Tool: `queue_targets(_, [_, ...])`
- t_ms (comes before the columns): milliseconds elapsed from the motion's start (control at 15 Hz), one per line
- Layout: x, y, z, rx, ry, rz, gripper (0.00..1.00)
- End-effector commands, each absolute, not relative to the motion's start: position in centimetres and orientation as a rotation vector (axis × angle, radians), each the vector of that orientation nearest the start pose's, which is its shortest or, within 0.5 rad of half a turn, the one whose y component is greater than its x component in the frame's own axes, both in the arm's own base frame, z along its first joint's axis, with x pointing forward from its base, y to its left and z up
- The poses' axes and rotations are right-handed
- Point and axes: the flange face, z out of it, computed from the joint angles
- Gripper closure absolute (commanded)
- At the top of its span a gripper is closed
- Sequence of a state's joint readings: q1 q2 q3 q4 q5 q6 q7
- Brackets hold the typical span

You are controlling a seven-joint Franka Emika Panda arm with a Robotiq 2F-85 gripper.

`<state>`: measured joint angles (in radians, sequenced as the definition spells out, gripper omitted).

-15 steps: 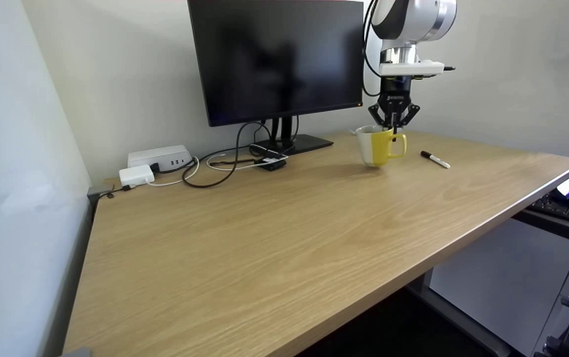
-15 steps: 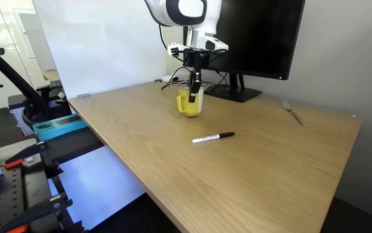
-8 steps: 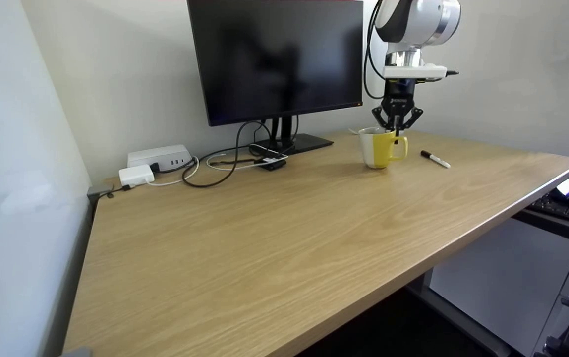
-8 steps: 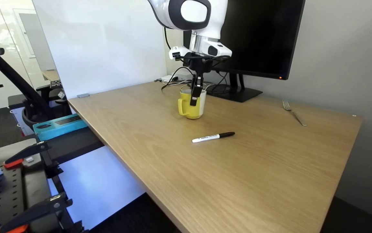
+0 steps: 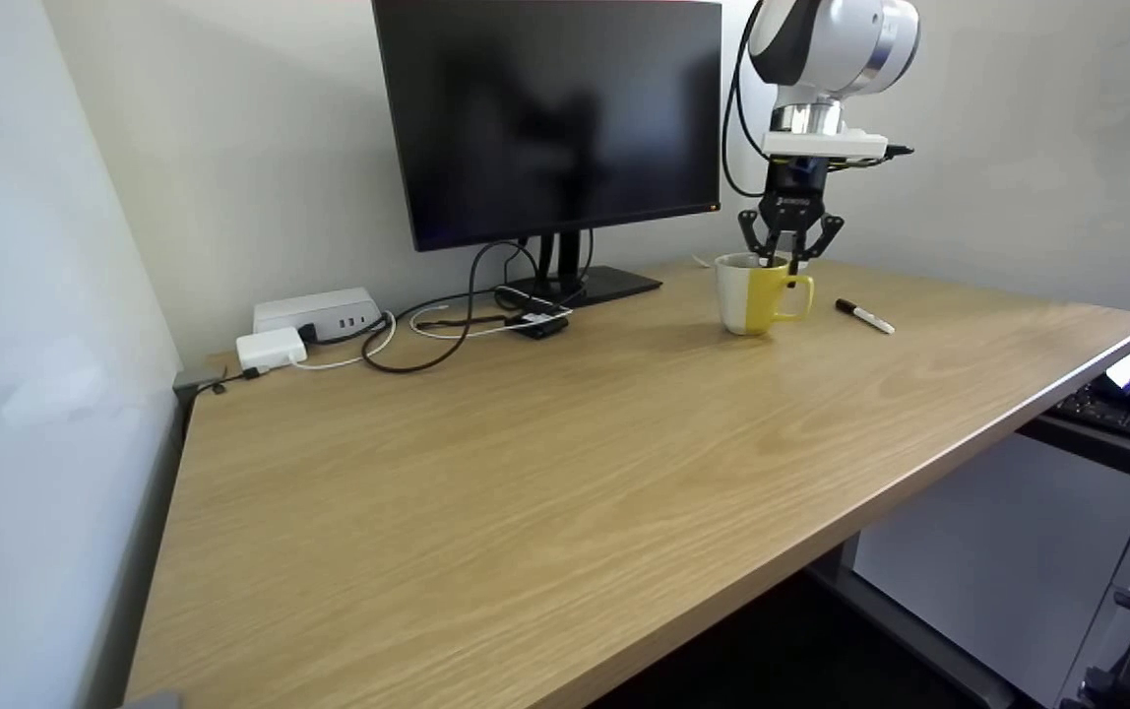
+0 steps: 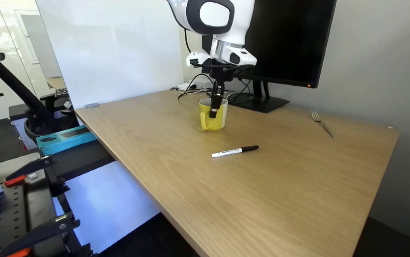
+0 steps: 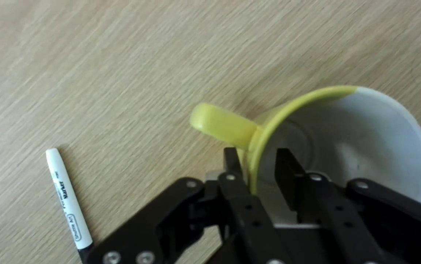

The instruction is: Move the mug to the right

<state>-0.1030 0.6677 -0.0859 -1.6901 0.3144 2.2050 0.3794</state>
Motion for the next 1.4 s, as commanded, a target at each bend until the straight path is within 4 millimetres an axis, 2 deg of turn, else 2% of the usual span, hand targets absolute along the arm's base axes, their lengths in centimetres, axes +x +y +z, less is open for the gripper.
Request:
queue_targets(0, [65.3, -10.8, 20.2, -2.725, 1.086, 0.221, 0.36])
queue_targets(333, [65.3, -10.3, 22.6, -2.745, 1.046, 0.180, 0.02])
queue_targets(600, [65.2, -9.8, 27.0, -2.759, 1.022, 0.121, 0.00])
queue_targets(867, [63.6, -8.8, 33.4, -2.797, 0.948, 0.049, 0.00])
queue_targets(1067, [60.2, -7.1, 39.4, -2.935, 0.691, 0.045, 0.00])
queue_targets(1267, [55.0, -5.0, 45.2, -3.049, 0.460, 0.068, 0.00])
queue_targets(1333, [53.3, -4.3, 46.5, -3.076, 0.376, 0.081, 0.00])
